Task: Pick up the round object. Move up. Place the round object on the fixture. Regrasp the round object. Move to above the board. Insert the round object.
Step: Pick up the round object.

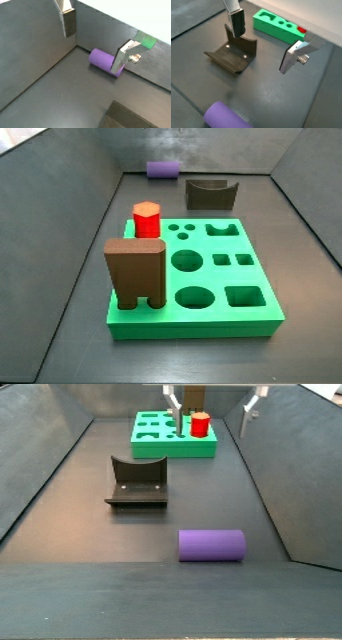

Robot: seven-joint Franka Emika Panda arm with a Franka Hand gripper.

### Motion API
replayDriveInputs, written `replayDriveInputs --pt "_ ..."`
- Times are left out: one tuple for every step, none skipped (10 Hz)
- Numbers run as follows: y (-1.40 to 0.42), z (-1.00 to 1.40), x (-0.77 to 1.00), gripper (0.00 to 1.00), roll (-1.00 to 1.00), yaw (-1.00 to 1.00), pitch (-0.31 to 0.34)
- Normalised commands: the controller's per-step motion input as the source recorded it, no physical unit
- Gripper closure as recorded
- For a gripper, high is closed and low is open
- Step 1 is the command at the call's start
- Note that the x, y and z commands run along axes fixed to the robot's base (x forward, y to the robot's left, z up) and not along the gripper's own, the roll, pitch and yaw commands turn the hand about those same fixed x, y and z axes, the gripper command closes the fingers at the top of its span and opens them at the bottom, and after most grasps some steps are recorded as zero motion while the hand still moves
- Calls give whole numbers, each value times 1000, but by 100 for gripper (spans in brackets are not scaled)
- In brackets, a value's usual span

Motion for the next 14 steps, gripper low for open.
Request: replayDriveInputs --pt "206 -143 -180 0 0 -737 -41" --pt "174 -149 -171 0 0 -769 -41" --pt "109 -146 -140 0 0 -840 -43" --pt "151 -109 -143 0 0 -780 -59" --pt "0 0 37 0 0 0 0" --pt "143 -29 -37 0 4 -600 0" --pt "0 -54 -160 0 13 -966 0" --pt "0 -63 -151 0 0 -971 -1" --pt "46 0 -31 0 -4 -403 -20" --pt "0 0 0 0 0 -17 0" --pt "251 -66 -217 0 0 -343 0" --pt "340 -134 -391 0 0 -531 -7" --pt "103 -149 -343 0 0 -774 -37" --pt "34 -111 -303 0 0 -834 -59"
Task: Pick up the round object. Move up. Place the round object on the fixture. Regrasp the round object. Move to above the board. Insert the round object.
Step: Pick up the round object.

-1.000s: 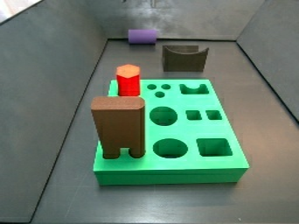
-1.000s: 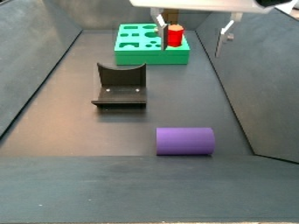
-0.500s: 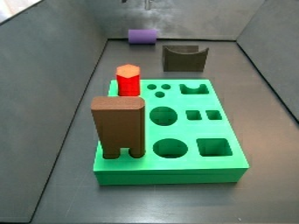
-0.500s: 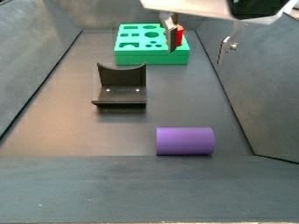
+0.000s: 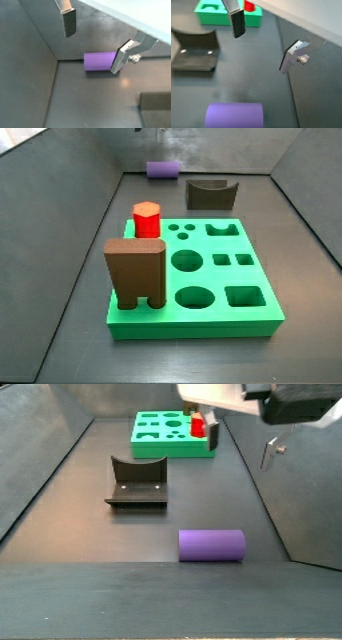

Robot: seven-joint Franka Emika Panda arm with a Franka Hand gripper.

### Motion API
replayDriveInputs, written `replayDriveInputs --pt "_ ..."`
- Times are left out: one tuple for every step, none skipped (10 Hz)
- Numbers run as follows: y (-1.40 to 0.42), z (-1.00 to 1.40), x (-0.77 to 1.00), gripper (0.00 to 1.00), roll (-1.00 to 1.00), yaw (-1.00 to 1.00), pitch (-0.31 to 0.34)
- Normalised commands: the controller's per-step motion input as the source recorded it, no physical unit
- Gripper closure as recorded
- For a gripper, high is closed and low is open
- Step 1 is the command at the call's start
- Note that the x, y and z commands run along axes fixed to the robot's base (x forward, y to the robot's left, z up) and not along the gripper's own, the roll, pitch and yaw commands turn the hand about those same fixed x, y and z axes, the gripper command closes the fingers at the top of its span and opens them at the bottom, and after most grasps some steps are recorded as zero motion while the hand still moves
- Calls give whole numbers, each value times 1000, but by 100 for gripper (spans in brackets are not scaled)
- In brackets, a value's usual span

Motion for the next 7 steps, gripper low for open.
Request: replayDriveInputs --pt "0 0 54 0 0 -57 14" --pt "0 -46 0 0 0 0 0" --pt "274 -209 0 0 0 -194 0" --pt "494 -180 -77 0 -41 -389 -34" --pt "431 -171 -46 0 -29 -471 -36" --pt "414 -169 20 0 -36 -520 -13" --pt "414 -171 194 0 -51 -523 0"
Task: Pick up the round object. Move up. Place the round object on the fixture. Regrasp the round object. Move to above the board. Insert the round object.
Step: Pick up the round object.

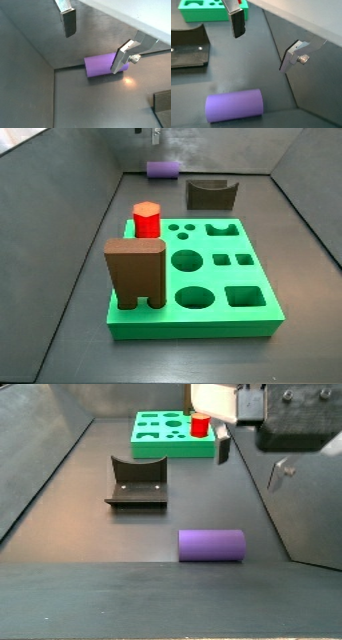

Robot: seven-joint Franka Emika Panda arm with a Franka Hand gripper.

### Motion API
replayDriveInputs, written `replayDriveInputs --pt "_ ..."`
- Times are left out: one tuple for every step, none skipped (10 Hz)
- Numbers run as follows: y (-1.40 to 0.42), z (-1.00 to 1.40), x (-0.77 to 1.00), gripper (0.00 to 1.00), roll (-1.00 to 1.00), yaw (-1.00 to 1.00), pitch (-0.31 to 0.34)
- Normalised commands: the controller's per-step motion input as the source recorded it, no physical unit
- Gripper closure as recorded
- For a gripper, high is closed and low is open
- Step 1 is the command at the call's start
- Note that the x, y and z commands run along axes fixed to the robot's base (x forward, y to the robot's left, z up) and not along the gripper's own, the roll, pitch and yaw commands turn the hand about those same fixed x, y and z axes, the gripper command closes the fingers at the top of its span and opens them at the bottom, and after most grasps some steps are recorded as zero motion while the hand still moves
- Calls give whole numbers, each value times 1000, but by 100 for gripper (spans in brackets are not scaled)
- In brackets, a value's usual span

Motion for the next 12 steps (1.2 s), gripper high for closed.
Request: replayDriveInputs --pt "403 -126 291 0 -77 -491 0" --pt "360 -89 197 0 -91 -471 0" --pt "220 -43 129 0 -116 -269 -4" --pt "0 -31 0 0 0 0 0" --pt "0 -40 77 0 0 -57 0" --pt "0 -17 40 0 0 -54 0" --pt "0 -34 0 0 0 0 0" --pt "0 -203 34 0 0 -46 0" --pt "0 -360 83 0 0 -194 -21" --pt "0 -400 86 0 0 -283 -39" --pt "0 -346 14 0 0 -317 -29" --pt "17 -326 69 0 0 -377 -1"
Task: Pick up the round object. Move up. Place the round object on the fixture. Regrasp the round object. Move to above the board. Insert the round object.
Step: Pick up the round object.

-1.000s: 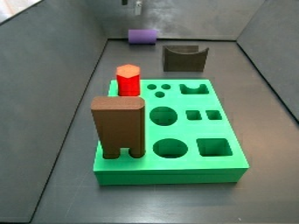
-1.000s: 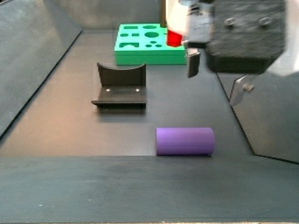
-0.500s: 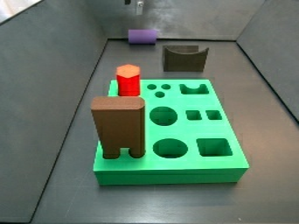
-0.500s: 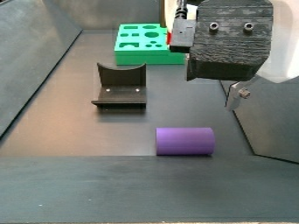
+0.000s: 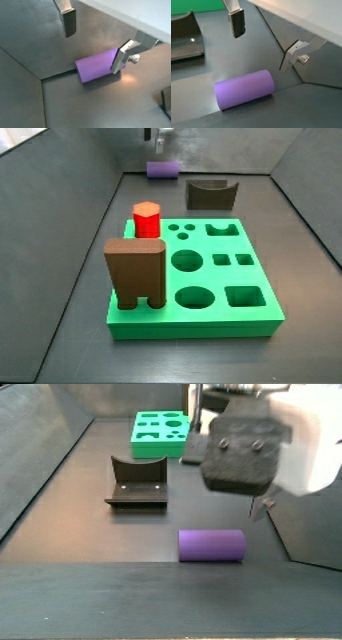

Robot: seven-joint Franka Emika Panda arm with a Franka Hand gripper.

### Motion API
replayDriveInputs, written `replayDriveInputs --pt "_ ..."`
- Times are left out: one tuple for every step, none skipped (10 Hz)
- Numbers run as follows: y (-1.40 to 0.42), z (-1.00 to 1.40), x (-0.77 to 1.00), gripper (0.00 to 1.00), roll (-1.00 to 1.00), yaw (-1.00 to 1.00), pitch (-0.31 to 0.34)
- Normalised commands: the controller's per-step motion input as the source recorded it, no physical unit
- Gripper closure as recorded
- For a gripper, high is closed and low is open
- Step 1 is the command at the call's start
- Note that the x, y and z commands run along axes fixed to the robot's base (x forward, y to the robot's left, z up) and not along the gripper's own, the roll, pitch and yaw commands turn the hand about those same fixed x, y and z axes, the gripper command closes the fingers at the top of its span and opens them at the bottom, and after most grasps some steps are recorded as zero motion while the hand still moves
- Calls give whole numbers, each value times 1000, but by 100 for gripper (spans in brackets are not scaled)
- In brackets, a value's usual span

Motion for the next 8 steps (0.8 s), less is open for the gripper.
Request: replayDriveInputs --pt "3 -371 126 0 0 -397 -16" --pt "86 -437 166 0 -10 -429 -6" --pt "157 -551 0 0 -14 -451 -81" --pt "177 -523 0 0 -53 -357 -140" --pt "26 0 0 0 -44 0 0" --pt "0 -146 0 0 0 0 0" --pt "0 -403 -3 0 -9 -40 -36" --pt "0 -551 0 0 -71 -51 -80"
